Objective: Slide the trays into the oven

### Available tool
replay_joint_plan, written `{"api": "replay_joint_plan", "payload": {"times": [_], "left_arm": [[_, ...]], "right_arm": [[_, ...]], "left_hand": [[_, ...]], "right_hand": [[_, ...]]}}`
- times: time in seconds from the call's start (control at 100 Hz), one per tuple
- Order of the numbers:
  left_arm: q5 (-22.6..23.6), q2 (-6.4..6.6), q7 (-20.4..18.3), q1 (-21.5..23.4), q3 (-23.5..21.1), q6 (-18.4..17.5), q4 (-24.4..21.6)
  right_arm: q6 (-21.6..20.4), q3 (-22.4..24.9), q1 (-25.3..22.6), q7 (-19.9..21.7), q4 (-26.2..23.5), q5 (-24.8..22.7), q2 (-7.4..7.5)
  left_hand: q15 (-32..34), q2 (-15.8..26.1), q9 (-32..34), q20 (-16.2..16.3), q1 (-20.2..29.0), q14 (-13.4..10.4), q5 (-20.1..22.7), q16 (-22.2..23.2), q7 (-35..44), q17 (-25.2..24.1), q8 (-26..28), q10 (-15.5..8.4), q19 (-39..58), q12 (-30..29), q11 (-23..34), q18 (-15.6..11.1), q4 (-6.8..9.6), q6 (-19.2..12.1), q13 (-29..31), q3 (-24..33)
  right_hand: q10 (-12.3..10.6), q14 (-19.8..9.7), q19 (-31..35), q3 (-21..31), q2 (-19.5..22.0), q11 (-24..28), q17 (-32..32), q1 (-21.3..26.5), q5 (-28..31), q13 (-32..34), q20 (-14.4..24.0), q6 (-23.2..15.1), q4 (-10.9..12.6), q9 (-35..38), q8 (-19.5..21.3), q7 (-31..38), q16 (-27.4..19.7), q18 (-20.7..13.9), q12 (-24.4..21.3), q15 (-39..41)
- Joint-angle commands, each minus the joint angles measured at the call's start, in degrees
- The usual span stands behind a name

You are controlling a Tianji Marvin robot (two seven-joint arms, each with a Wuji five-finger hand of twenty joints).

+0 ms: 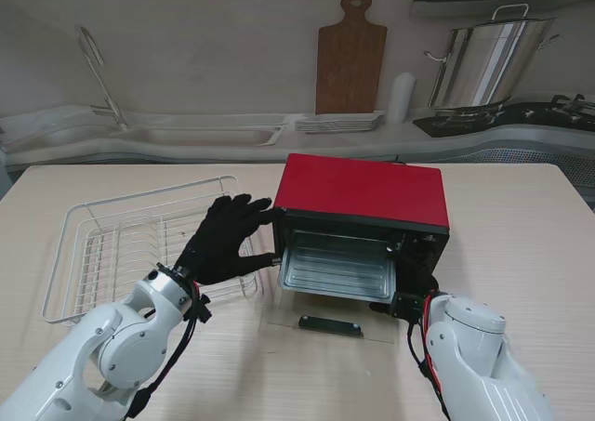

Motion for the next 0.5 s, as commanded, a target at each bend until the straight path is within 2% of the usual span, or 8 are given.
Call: {"api": "replay_joint_plan", "payload": {"times": [0.0, 0.21, 0.49], "left_arm": [[-0.2, -0.36, -0.8, 0.4, 0.0, 0.0, -0.4], [-0.2, -0.36, -0.8, 0.5, 0.0, 0.0, -0.4], [-0.4, -0.39, -0.7, 0.4, 0.0, -0.3, -0.3]], "right_arm": [[-0.1, 0.1, -1.2, 0.5, 0.9, -0.7, 0.01], [-0.5, 0.8, -1.8, -0.2, 0.0, -0.6, -0.01], [-1.6, 2.0, -3.6, -0.5, -2.3, -0.4, 0.29]], "left_hand": [[-1.1, 1.7, -2.1, -0.7, -0.5, -2.0, -1.2, -0.6, 0.1, -1.1, 0.8, -1.3, -2.9, -0.2, 0.3, -1.7, 0.85, 0.2, -1.7, 0.3], [-1.2, 1.6, -2.0, -0.8, -0.4, -1.8, -1.1, -0.6, 0.2, -1.1, 0.8, -1.1, -3.0, -0.2, 0.3, -1.7, 0.87, 0.3, -1.8, 0.4], [-1.1, 1.7, -2.0, -0.7, -0.5, -1.9, -1.1, -0.6, 0.3, -1.1, 0.9, -1.2, -2.9, -0.2, 0.3, -1.7, 0.85, 0.2, -1.7, 0.3]], "right_hand": [[1.4, 2.3, -1.6, -2.9, 0.0, -0.4, -3.0, -0.5, -3.2, -4.2, -1.2, -2.5, 2.2, -0.6, -1.0, -0.3, -1.8, 6.7, -1.0, -4.1], [1.5, 2.5, -1.2, -3.0, 0.1, -0.1, -2.4, -0.3, -2.6, -3.4, -0.9, -2.4, 3.2, 0.3, -1.0, 0.1, -1.7, 6.7, -0.9, -3.8], [1.4, 2.7, 0.6, -2.4, 0.4, 0.4, -1.5, 0.2, -1.4, -1.9, -0.5, -2.5, 3.1, 2.0, -0.9, 1.0, -1.5, 6.9, -0.8, -3.2]]}}
